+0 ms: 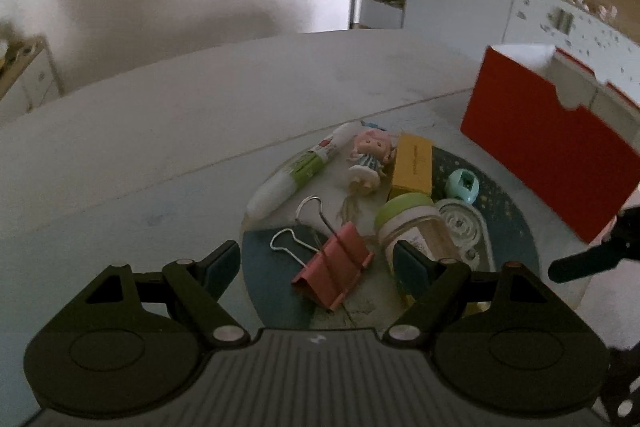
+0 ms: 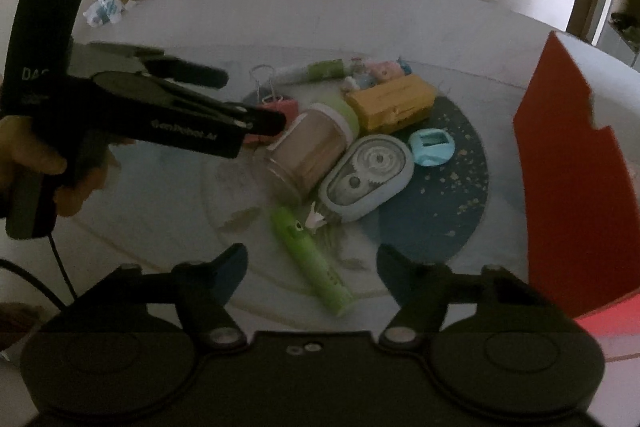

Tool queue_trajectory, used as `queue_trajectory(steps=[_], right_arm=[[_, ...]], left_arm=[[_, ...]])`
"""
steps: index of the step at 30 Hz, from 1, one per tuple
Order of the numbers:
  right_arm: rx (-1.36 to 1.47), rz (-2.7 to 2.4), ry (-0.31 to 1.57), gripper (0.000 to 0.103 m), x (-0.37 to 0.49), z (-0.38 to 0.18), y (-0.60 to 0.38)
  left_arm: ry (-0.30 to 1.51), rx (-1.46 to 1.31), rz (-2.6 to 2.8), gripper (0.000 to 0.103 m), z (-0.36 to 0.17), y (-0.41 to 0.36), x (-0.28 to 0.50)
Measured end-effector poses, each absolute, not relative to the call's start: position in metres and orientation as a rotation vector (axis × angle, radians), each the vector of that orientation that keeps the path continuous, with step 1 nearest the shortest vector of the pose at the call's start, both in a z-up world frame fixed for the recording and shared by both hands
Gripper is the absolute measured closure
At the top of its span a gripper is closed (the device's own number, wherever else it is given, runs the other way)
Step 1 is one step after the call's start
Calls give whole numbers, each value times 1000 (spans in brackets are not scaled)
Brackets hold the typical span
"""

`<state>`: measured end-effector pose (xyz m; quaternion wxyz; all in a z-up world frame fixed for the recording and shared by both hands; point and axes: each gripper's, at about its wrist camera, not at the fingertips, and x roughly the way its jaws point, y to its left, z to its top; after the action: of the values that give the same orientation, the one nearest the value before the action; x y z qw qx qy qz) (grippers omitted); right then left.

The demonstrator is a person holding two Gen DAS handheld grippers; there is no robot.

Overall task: Organize rigid objects
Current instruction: 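Move both tools back from the box toward the remaining pile, then grasp the pink binder clip with the left tool while the right tool grasps the green highlighter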

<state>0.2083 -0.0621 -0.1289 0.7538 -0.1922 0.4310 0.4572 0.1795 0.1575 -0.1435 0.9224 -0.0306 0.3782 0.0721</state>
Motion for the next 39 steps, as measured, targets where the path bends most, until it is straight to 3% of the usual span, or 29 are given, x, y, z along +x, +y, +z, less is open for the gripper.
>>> queue_trajectory(steps=[6,10,13,20,24,26,31,39], right_arm=[[-446,1003,954,58,211,-136,-57],[-465,1012,959,66,210,-138,-53],[-473,1014,959,70,211,-138,-51],[-488,1020,953,73,206,-139,-46],[-487,1024,952,74,205,-140,-44],[-497,1034,947,74,202,-141,-41],[-517,1051,933,86,192,-140,-37],[-467,1022,938,88,188,-133,-49]], left_arm=[[748,32,113,20,-150,154,182],[748,82,64,30,-153,152,185],[762,86,44,41,-157,154,189],[767,125,1,50,-162,148,193],[787,110,-19,61,-167,149,194],[789,104,-19,63,-167,148,195],[797,117,-12,67,-166,144,194],[819,74,52,69,-163,140,187]])
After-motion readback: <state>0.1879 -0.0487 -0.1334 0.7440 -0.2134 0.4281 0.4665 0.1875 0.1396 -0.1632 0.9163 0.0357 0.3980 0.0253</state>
